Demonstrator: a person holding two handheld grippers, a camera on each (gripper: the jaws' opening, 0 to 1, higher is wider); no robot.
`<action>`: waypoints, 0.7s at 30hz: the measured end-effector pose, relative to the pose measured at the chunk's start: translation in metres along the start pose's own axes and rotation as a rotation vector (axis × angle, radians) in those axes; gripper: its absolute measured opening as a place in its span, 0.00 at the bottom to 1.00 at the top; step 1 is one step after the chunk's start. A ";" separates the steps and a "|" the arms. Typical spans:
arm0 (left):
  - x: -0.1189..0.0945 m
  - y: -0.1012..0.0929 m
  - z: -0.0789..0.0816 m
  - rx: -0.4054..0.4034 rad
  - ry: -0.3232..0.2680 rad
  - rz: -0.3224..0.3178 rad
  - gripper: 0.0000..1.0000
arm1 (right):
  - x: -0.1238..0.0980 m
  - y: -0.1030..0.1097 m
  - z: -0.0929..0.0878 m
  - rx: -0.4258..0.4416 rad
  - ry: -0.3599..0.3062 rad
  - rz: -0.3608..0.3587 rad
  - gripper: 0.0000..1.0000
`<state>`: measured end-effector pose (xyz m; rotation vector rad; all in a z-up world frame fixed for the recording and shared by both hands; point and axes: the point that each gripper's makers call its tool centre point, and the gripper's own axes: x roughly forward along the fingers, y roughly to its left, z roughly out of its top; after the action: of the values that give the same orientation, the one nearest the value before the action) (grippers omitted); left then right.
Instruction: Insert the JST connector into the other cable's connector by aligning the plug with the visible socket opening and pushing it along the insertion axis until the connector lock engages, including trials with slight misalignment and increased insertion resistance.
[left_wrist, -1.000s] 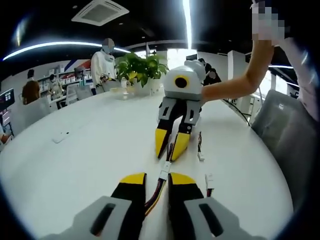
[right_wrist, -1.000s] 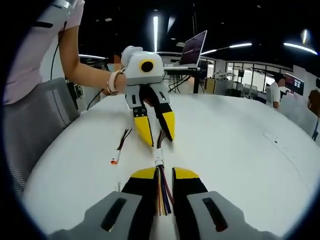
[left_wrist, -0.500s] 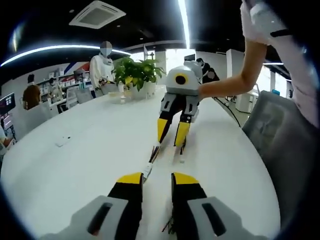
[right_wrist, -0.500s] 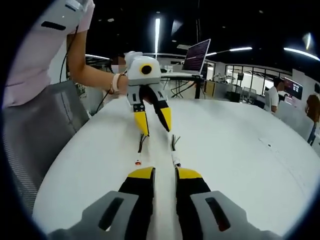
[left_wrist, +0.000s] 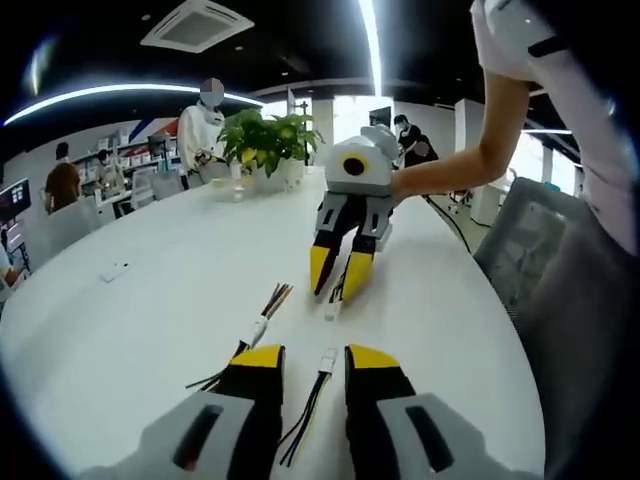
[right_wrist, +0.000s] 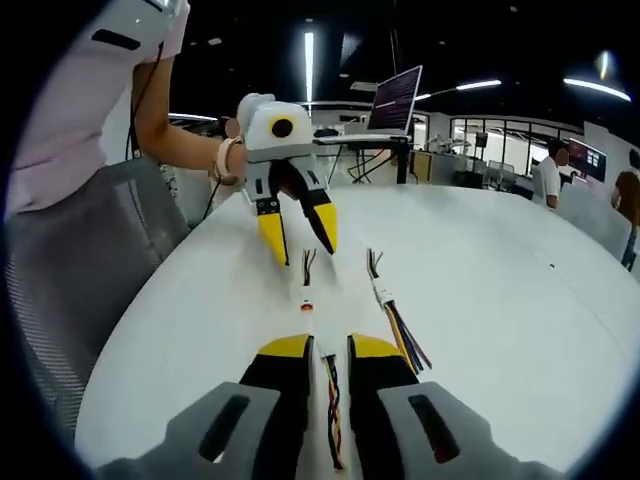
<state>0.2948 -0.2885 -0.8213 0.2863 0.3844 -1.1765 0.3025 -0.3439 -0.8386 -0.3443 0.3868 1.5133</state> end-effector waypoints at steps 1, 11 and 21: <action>0.003 0.000 -0.003 0.004 0.006 -0.004 0.18 | 0.000 0.000 -0.002 0.001 0.004 0.002 0.11; 0.012 0.001 -0.014 0.014 0.026 -0.032 0.17 | 0.002 0.003 -0.006 0.008 -0.001 0.017 0.11; 0.013 -0.002 -0.025 0.017 0.039 -0.028 0.14 | 0.003 0.000 -0.009 -0.006 0.019 0.001 0.08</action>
<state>0.2936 -0.2895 -0.8498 0.3197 0.4142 -1.2037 0.3019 -0.3455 -0.8484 -0.3632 0.3974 1.5131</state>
